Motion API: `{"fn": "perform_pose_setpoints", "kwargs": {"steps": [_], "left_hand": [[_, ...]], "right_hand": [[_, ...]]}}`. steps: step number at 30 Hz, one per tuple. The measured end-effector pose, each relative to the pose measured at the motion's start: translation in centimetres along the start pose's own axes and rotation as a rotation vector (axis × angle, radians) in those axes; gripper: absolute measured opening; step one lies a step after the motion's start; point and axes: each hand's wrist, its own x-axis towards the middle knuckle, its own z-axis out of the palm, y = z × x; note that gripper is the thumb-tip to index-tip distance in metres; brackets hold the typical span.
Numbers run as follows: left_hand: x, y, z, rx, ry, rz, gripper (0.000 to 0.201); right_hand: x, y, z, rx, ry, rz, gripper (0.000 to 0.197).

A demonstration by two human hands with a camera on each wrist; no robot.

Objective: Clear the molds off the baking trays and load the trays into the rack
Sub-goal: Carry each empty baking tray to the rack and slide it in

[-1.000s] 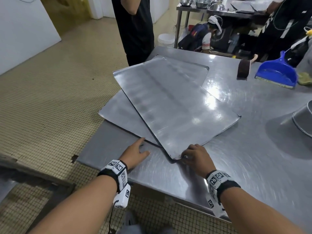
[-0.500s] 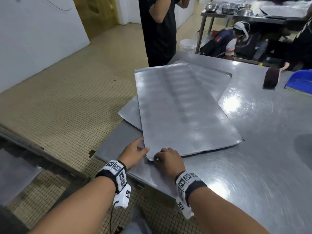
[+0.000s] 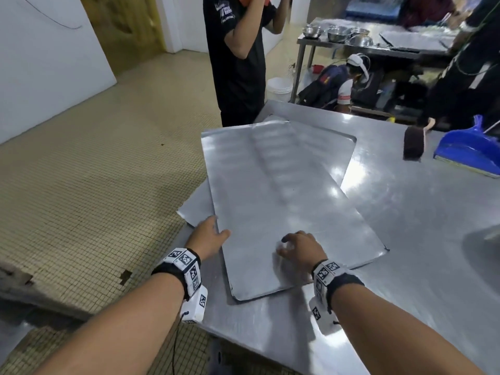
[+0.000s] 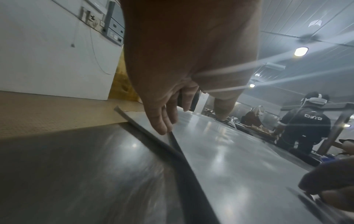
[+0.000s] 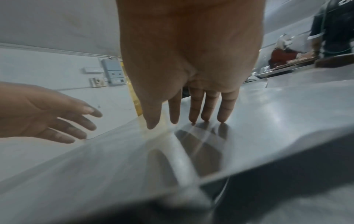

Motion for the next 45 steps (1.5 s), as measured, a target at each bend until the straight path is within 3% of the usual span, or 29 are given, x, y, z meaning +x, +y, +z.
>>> {"fn": "perform_pose_setpoints", "kwargs": {"steps": [10,21,25,31,36,42,45], "left_hand": [[11.8,1.9,-1.5,0.071,-0.075,-0.035,0.089],[16.6,2.3,-0.2,-0.007,0.068,-0.183,0.100],[17.6,1.0,-0.5,-0.089,0.111,-0.202,0.086],[17.2,0.8,-0.5,-0.174,0.159,-0.190,0.021],[17.3,0.7,0.0,-0.274,0.202,-0.223,0.029],[18.1,0.9,-0.7,-0.375,0.198,-0.239,0.042],[18.4,1.7,-1.7,-0.364,0.185,-0.194,0.048]], "right_hand": [[3.3,3.1,-3.6,0.053,0.019,0.297,0.051],[8.0,5.9,-9.1,0.114,0.007,0.390,0.056],[12.8,7.2,-12.1,0.148,0.013,0.360,0.063],[20.0,9.5,-14.0,0.111,0.022,0.339,0.083],[21.1,11.0,-12.4,0.075,0.119,0.421,0.086],[19.4,12.5,-12.4,0.406,0.157,0.429,0.084],[17.4,12.8,-12.4,0.495,0.159,0.424,0.062]]}}
